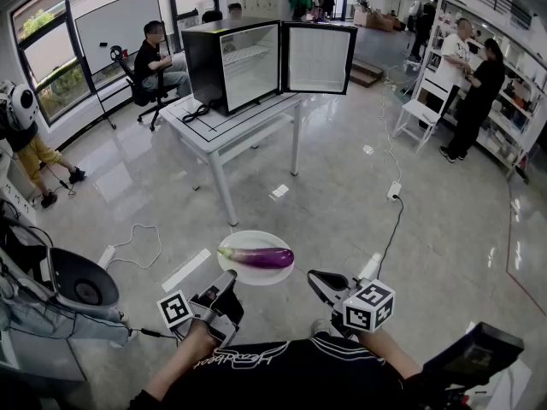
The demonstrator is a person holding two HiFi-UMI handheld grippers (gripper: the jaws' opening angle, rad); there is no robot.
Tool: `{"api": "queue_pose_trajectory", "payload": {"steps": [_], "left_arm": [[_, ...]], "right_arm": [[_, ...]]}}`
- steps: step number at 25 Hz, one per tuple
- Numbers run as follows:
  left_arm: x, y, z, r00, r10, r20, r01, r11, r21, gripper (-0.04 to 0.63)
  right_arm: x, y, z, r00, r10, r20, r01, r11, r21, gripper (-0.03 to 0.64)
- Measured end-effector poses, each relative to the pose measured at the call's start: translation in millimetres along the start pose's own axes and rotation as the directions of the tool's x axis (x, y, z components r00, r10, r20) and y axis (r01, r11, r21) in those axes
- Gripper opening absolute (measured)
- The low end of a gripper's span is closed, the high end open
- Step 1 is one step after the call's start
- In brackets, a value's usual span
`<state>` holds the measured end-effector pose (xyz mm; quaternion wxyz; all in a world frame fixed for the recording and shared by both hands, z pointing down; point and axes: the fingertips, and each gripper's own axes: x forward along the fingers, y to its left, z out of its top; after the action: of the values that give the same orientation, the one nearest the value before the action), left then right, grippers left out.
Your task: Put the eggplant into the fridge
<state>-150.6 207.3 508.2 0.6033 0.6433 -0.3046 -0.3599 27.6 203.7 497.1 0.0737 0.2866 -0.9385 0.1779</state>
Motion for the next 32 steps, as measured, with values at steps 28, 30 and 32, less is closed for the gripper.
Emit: {"api": "queue_pose_trajectory", "payload": {"steps": [28, 30, 32], "left_arm": [[8.8, -7.8, -5.3, 0.998, -0.057, -0.034, 0.057, 0.998, -0.011, 0.017], [7.1, -6.8, -3.5, 0.998, -0.055, -0.037, 0.055, 0.998, -0.014, 0.017], [5.3, -5.3, -1.9, 0.998, -0.050, -0.040, 0.050, 0.999, -0.019, 0.017]], "right_arm": [[-6.7, -5.4, 6.6, 0.998, -0.047, 0.050, 0.046, 0.999, 0.017, 0.006], [-4.6, -2.2, 6.4, 0.998, -0.047, 0.049, 0.047, 0.999, 0.013, 0.006], [-3.2, -0.4, 3.9, 0.998, -0.051, 0.044, 0.051, 0.999, 0.017, 0.006]]}}
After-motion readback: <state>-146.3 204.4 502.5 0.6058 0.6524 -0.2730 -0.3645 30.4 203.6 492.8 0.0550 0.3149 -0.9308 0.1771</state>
